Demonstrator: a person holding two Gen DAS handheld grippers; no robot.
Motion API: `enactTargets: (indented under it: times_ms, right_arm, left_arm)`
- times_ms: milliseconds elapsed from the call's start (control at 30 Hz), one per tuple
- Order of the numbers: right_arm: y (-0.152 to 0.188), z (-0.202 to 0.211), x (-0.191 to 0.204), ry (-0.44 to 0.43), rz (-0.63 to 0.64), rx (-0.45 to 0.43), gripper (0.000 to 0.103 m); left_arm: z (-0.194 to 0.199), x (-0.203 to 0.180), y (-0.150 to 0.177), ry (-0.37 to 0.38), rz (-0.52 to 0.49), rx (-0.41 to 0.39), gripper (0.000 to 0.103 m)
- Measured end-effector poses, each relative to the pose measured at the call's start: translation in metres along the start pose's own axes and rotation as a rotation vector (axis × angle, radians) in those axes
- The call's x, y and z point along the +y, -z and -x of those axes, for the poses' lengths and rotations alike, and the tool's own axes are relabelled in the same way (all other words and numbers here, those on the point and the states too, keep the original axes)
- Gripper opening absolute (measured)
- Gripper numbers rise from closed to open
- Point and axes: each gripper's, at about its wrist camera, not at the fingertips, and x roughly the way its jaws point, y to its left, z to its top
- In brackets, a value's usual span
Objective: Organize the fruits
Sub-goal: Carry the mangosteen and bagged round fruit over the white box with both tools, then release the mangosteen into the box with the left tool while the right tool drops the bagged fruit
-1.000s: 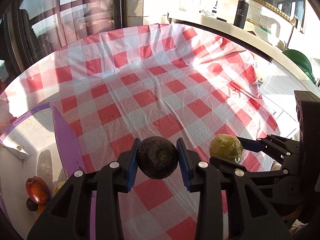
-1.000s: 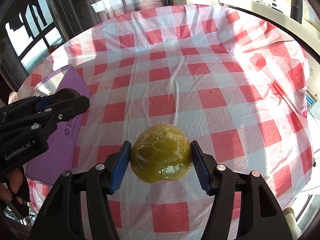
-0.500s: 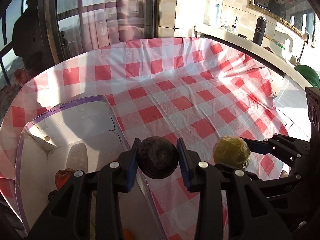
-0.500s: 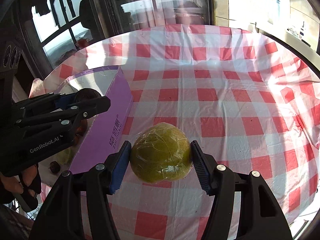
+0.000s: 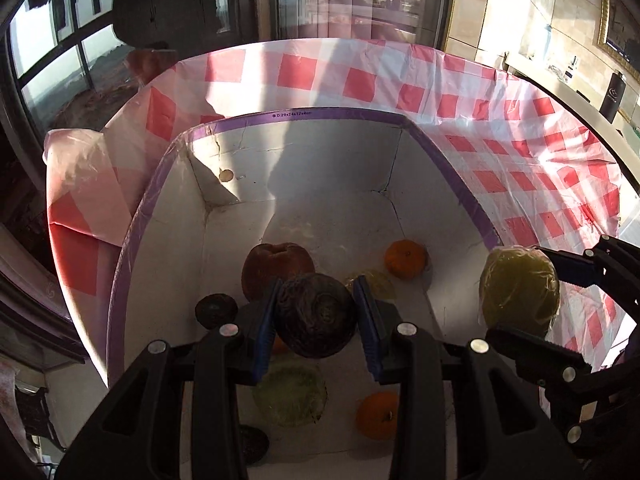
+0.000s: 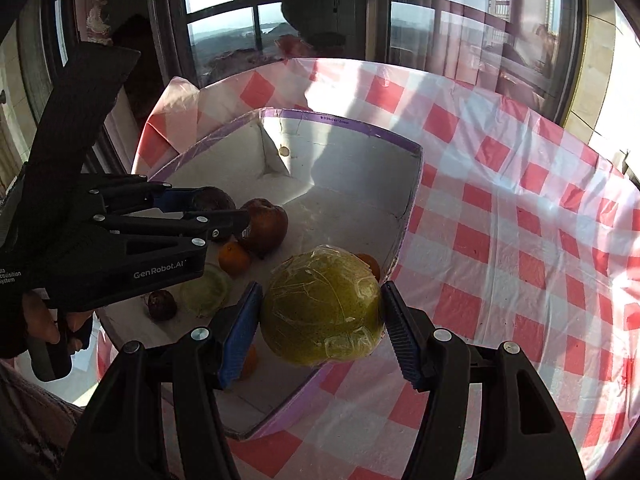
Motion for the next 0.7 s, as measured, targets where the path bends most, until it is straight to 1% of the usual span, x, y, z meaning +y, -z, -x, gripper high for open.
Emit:
enactTargets:
  times_ms: [133, 333, 433, 533, 700]
  right_arm:
    - [-0.007, -0.018, 0.019, -0.038, 0.065, 0.041, 0.059]
    - [-0.012, -0.049, 0.042, -0.063, 0.154, 0.131, 0.059]
    - [-0.009, -0.060, 0.050, -0.069, 0.182, 0.168, 0.059]
    - [-0.007, -0.068, 0.053, -0.079, 0.183, 0.196, 0.060]
    - [-0.008, -0.071, 0.054, -0.076, 0.182, 0.211, 0.060]
  left_arm:
    - [-0.012, 0.021, 0.007, -0.062, 0.052, 0.061, 0.037]
    - [-0.020, 0.039, 0.012, -0.108, 0.104, 0.108, 0.037]
    - [-0.022, 0.040, 0.012, -0.111, 0.104, 0.117, 0.037]
    - [-0.024, 0.041, 0.014, -0.119, 0.090, 0.122, 0.037]
    - [-0.028, 0.041, 0.015, -0.120, 0.080, 0.135, 0.037]
